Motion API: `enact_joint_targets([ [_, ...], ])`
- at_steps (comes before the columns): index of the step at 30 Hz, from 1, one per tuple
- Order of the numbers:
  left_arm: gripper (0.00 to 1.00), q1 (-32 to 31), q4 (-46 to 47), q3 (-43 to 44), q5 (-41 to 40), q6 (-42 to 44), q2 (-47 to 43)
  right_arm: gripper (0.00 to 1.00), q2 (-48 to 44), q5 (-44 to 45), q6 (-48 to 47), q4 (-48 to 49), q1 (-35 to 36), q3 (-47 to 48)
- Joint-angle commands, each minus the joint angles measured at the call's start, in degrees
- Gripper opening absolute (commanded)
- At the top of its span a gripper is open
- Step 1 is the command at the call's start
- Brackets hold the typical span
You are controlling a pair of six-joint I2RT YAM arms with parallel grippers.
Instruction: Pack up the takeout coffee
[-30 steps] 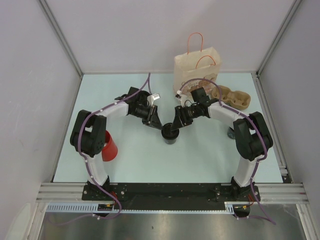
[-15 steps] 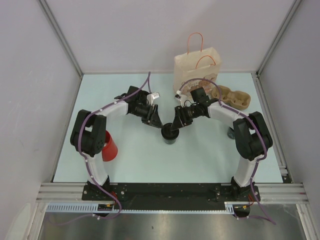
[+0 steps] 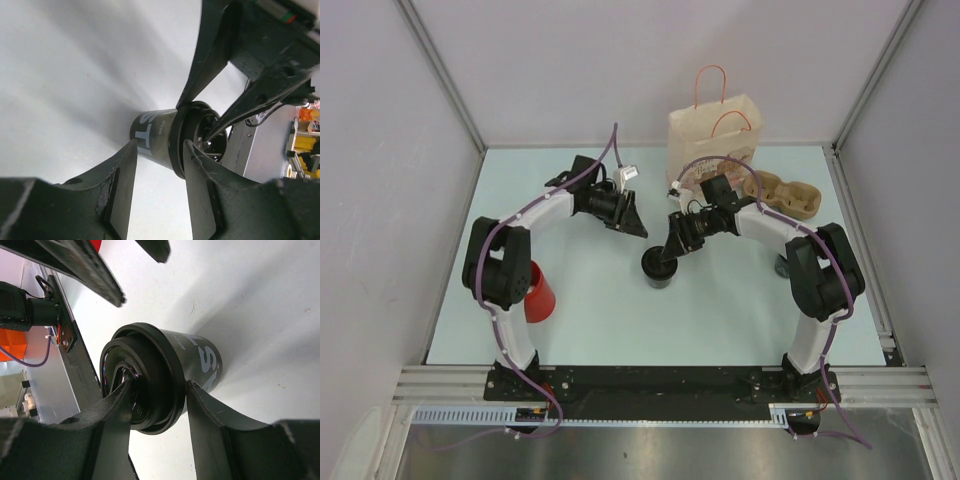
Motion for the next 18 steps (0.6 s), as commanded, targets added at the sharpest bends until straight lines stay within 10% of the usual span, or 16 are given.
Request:
enact_joint_targets([
  [1, 0.46, -0.39, -1.67, -0.64, 2.23, 3.89, 2.06, 0.46, 3.40, 7.33, -3.83, -2.44, 1.46, -1.15],
  [18, 0.46, -1.63, -2.12, -1.52, 8.30, 4.42, 3.29, 0.47, 3.05, 8.03, -4.27, -2.70, 2.26, -1.15],
])
